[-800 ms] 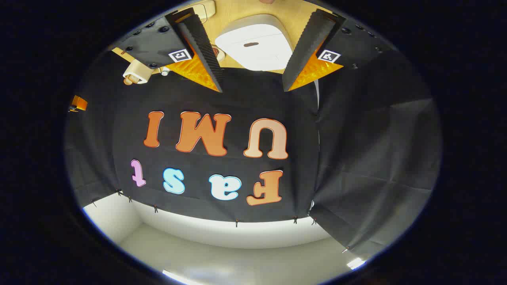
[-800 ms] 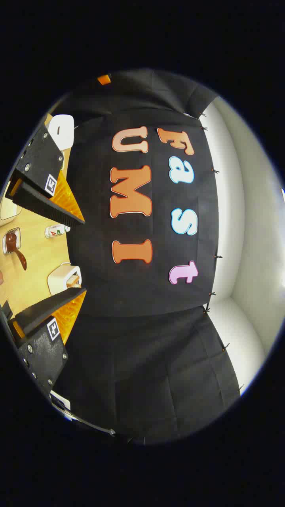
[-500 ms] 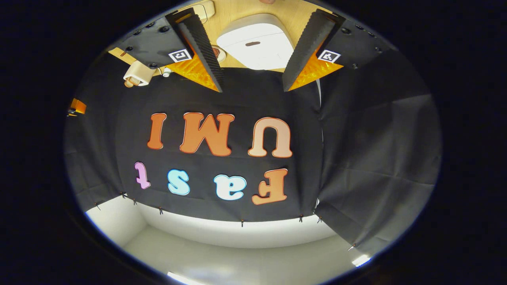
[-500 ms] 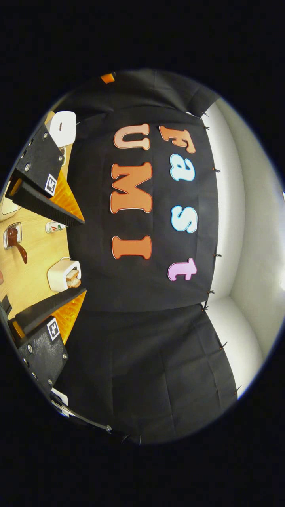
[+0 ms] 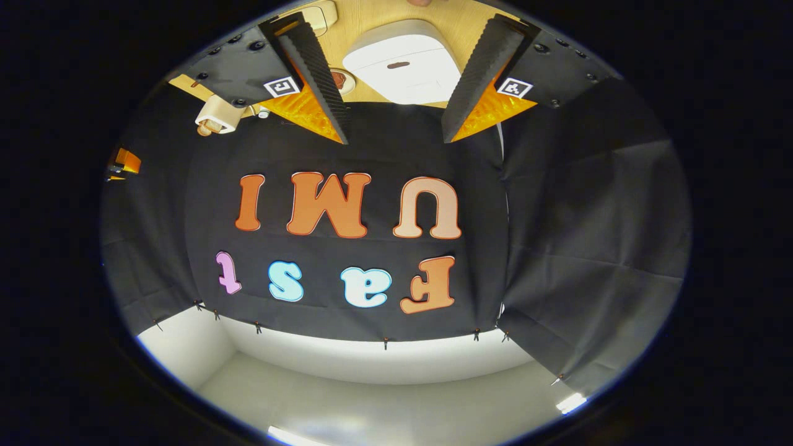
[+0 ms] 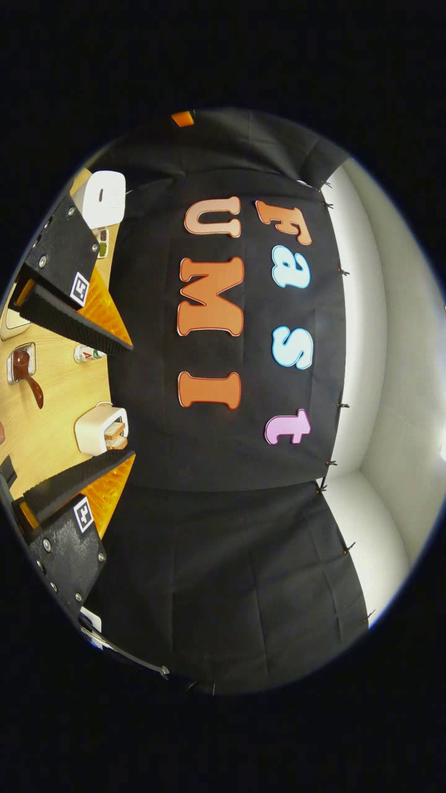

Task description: Close the left gripper, press the button to open the rice cooker; take a wooden spoon from the chopstick holder with the right hand, scoop a spoonful of rice and pour it into the rice cooker, then put the wooden spoon back into the chopstick holder.

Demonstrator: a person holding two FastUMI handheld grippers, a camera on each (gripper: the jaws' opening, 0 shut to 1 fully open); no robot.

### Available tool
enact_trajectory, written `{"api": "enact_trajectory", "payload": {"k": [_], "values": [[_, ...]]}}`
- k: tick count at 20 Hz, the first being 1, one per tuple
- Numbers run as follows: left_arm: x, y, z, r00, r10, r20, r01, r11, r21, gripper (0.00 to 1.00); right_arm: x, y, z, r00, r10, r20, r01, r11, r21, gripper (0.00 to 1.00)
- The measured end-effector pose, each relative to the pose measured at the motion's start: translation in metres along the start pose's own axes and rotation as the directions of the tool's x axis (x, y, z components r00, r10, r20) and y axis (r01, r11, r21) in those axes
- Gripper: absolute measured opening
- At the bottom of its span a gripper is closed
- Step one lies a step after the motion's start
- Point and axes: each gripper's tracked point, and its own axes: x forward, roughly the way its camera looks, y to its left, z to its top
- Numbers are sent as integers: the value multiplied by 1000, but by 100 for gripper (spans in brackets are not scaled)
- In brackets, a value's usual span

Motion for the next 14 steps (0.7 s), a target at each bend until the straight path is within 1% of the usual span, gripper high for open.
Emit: {"api": "enact_trajectory", "payload": {"k": [1, 8, 9, 14], "values": [[-1, 0, 0, 1000, -1, -1, 1, 1000, 0, 100, 1, -1, 1, 1000, 2, 2, -2, 1000, 1, 96], [-2, 3, 3, 1000, 17, 4, -17, 1000, -17, 100, -2, -13, 1, 1000, -11, 4, 11, 1000, -5, 96], [-2, 2, 3, 1000, 13, 3, -13, 1000, -19, 97, -2, -14, 2, 1000, -14, 5, 14, 1000, -8, 96], [-4, 1, 3, 1000, -1, -2, 0, 1000, -28, 100, -4, -15, -2, 1000, -14, -5, 14, 1000, -14, 96]]}}
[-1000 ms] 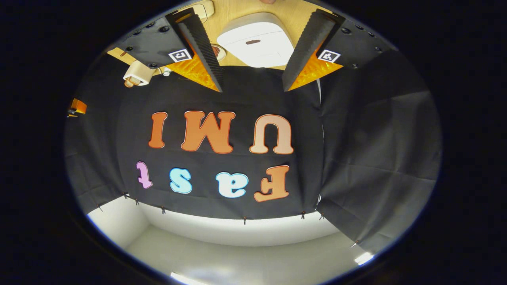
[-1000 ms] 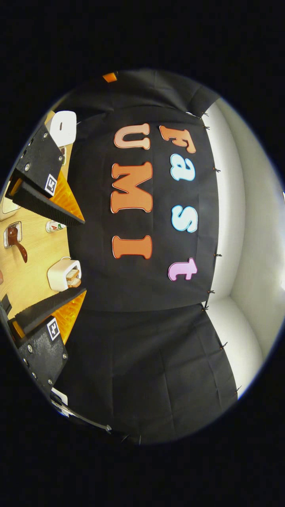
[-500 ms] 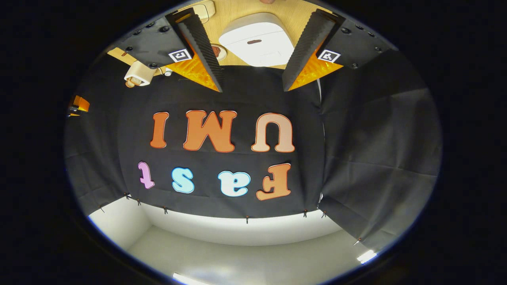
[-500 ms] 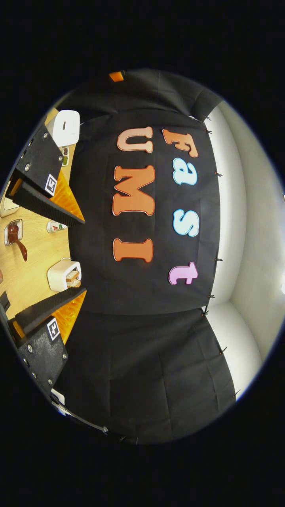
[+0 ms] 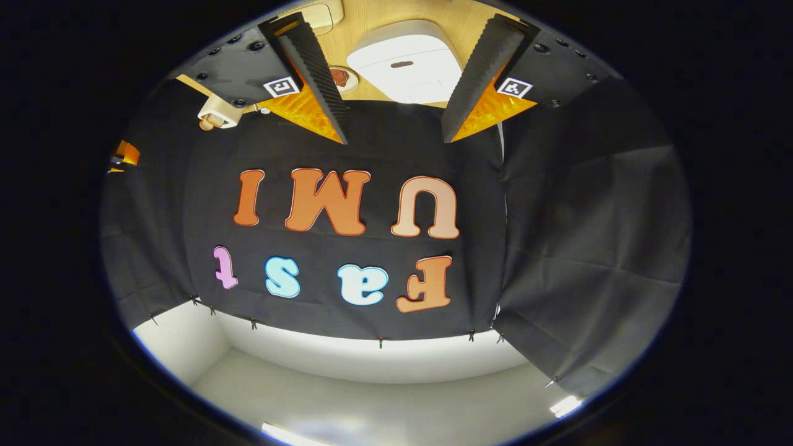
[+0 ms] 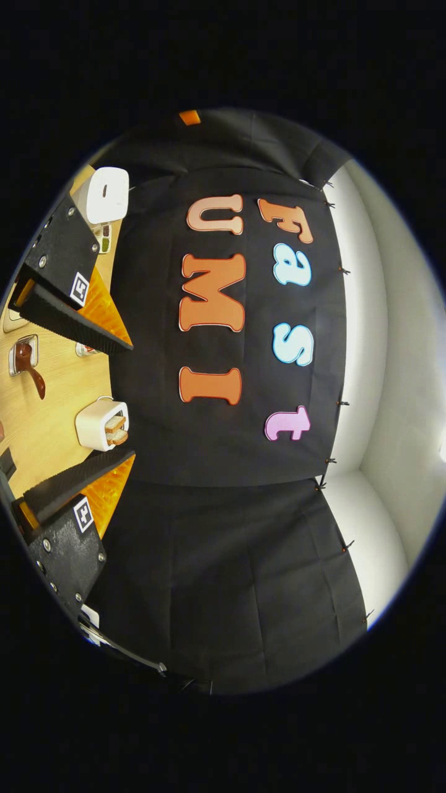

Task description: Close the left gripper, press the button to open the rice cooker; take a wooden spoon from the chopstick holder with the right hand, scoop a spoonful of rice and pour it into the rice cooker, then put the wooden spoon back into the chopstick holder.

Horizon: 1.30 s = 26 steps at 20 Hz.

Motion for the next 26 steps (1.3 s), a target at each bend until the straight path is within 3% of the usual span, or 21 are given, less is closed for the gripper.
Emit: {"api": "enact_trajectory", "payload": {"k": [2, 7, 9, 10, 14, 20, 26], "values": [[0, 0, -3, 1000, -10, -7, 10, 1000, 1, 100, -3, 1, -1, 1000, 4, -4, -4, 1000, -5, 96], [-4, 4, -3, 1000, 1, -15, 0, 1000, 15, 27, -3, 5, 2, 1000, 8, 8, -8, 1000, -22, 96], [-5, -5, -14, 997, -36, -63, 38, 999, 28, 10, -5, 7, 2, 1000, 13, 0, -13, 1000, -20, 96], [-5, -6, -20, 996, -43, -83, 46, 998, 35, 6, -5, 8, 3, 1000, 15, -1, -15, 1000, -15, 96], [2, -9, -22, 995, -55, -88, 54, 998, -10, 5, -5, 7, 1, 1000, 13, -7, -13, 1000, -13, 96], [23, -14, -28, 990, -85, -109, 86, 996, 8, 5, -6, 7, -3, 1000, 5, -14, -6, 999, -52, 96], [65, -19, -66, 971, -123, -206, 129, 991, 17, 5, -7, 2, -3, 1000, -10, -12, 10, 999, -51, 96]]}}
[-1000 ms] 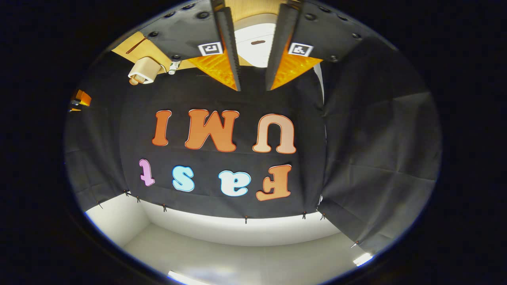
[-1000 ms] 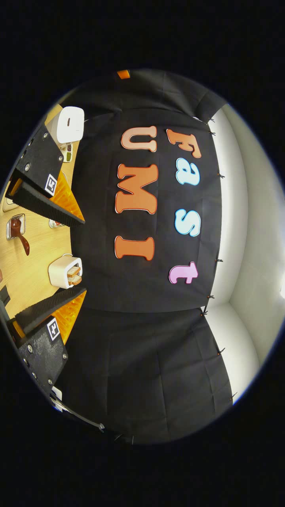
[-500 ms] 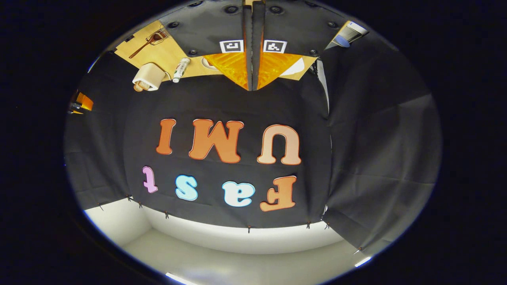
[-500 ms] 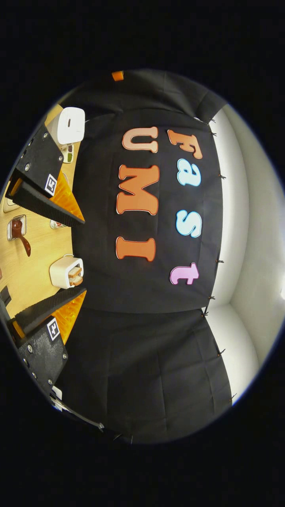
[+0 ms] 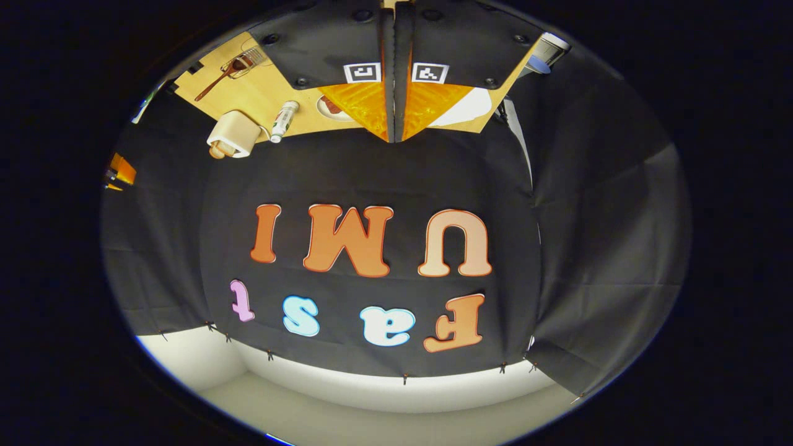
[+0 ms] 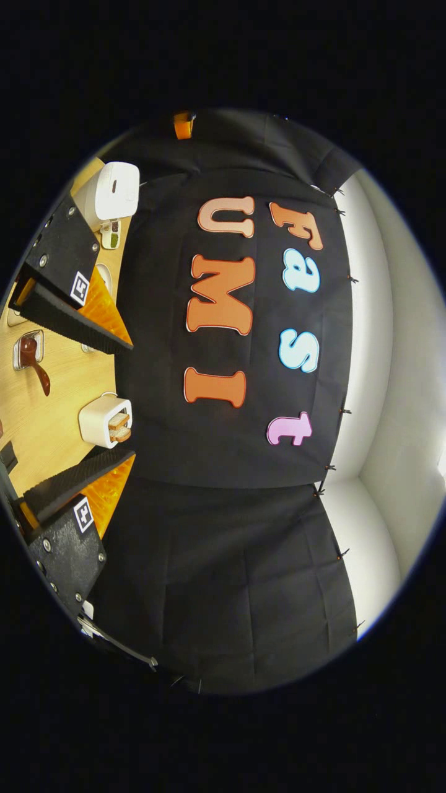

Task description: Close the left gripper, press the button to open the rice cooker; take a wooden spoon from the chopstick holder with the right hand, scoop a spoonful of rice and pour it into the rice cooker, then put the wooden spoon back into the chopstick holder.

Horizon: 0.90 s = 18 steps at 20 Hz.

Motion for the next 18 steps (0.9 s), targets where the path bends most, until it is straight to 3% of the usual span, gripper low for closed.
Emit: {"api": "enact_trajectory", "payload": {"k": [7, 9, 13, 17, 18], "values": [[61, 6, -48, 992, -63, -107, 55, 996, -71, 5, 1, -7, -13, 999, -26, -40, 24, 999, -32, 96], [77, 15, -63, 988, -48, -144, 41, 998, -53, 5, -1, -9, -14, 998, -32, -46, 30, 999, -40, 96], [96, 15, -99, 969, -84, -231, 66, 994, -83, 5, 0, -13, -16, 998, -46, -51, 43, 997, -65, 96], [103, 28, -133, 948, -69, -311, 52, 997, -61, 5, -1, -12, -21, 997, -45, -68, 41, 997, -72, 100], [104, 30, -141, 942, -67, -328, 49, 997, -63, 5, 0, -11, -23, 996, -46, -72, 41, 997, -72, 96]]}}
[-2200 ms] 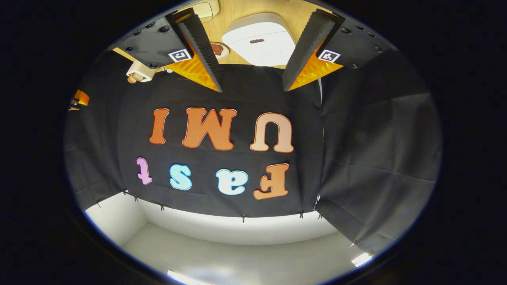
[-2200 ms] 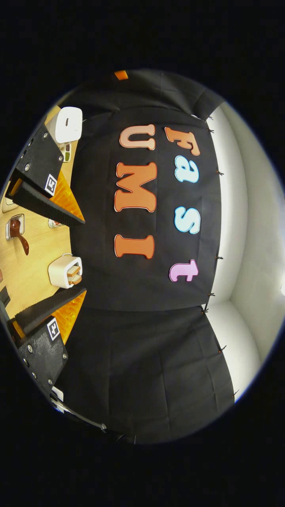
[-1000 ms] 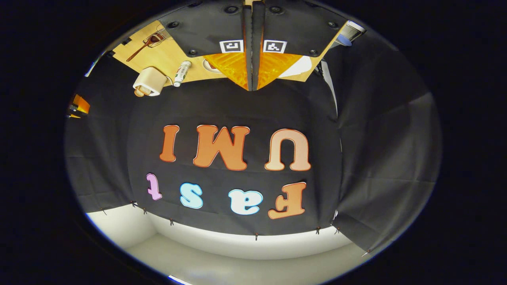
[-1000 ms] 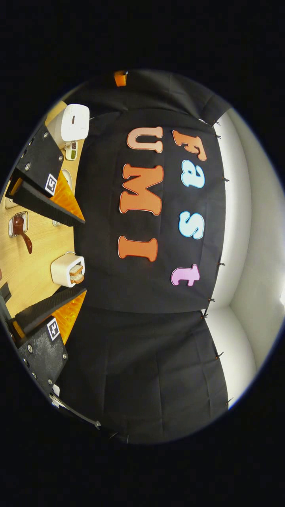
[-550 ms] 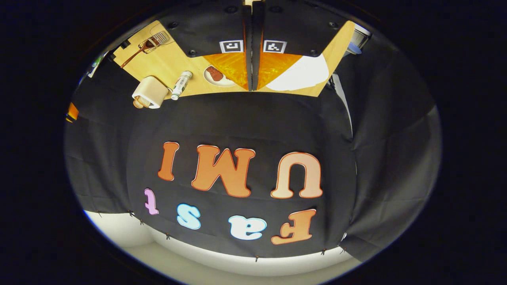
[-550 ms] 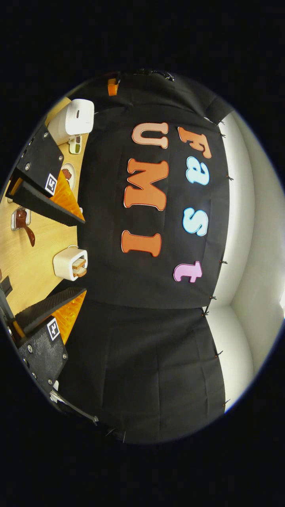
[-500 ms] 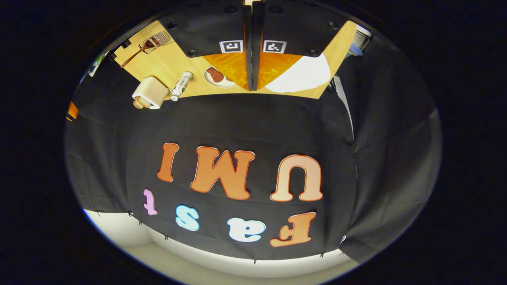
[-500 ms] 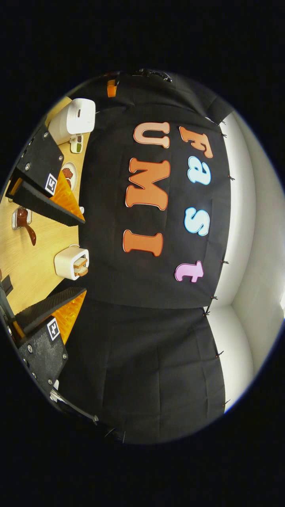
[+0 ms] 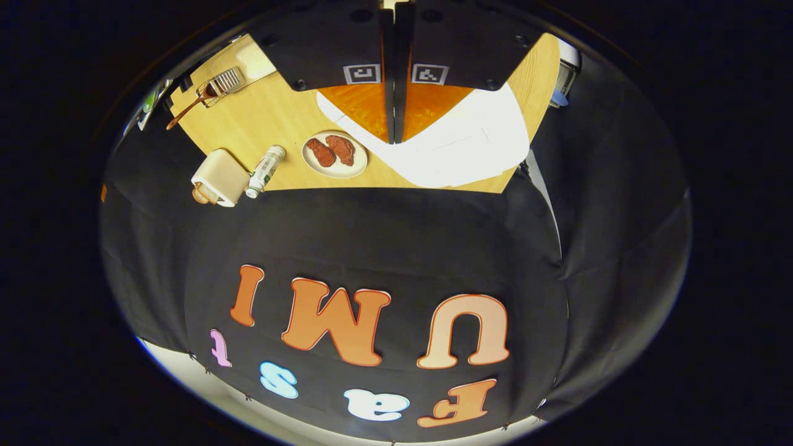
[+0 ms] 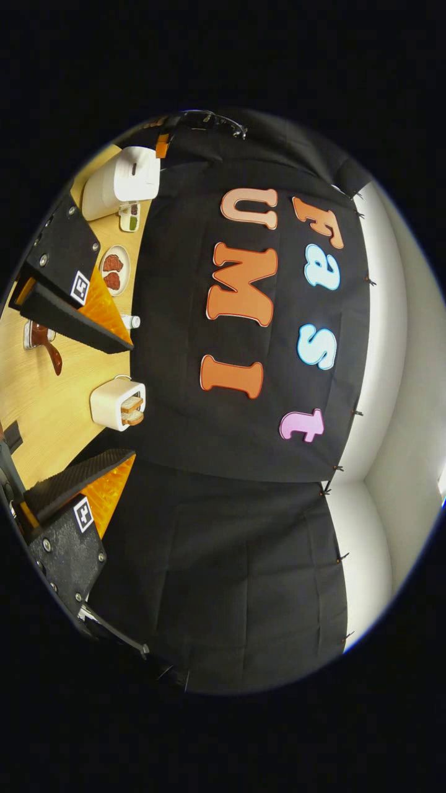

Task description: Close the left gripper, press the button to open the rice cooker; take a wooden spoon from the chopstick holder with the right hand, scoop a spoonful of rice and pour it into the rice cooker, then put the wooden spoon back into the chopstick holder.

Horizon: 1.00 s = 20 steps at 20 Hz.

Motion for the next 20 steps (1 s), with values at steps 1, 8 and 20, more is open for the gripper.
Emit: {"api": "enact_trajectory", "payload": {"k": [1, 8, 20], "values": [[6, 4, -7, 1000, 0, -19, -1, 1000, -3, 5, 0, 1, -1, 1000, 0, -5, 0, 1000, 1, 96], [22, 1, -46, 993, -29, -116, 26, 999, -25, 5, 2, 2, -4, 1000, -3, -23, 3, 1000, 8, 96], [38, -3, -68, 979, -64, -193, 52, 996, -68, 5, 3, 2, -9, 999, 7, -48, -7, 1000, 5, 96]]}}
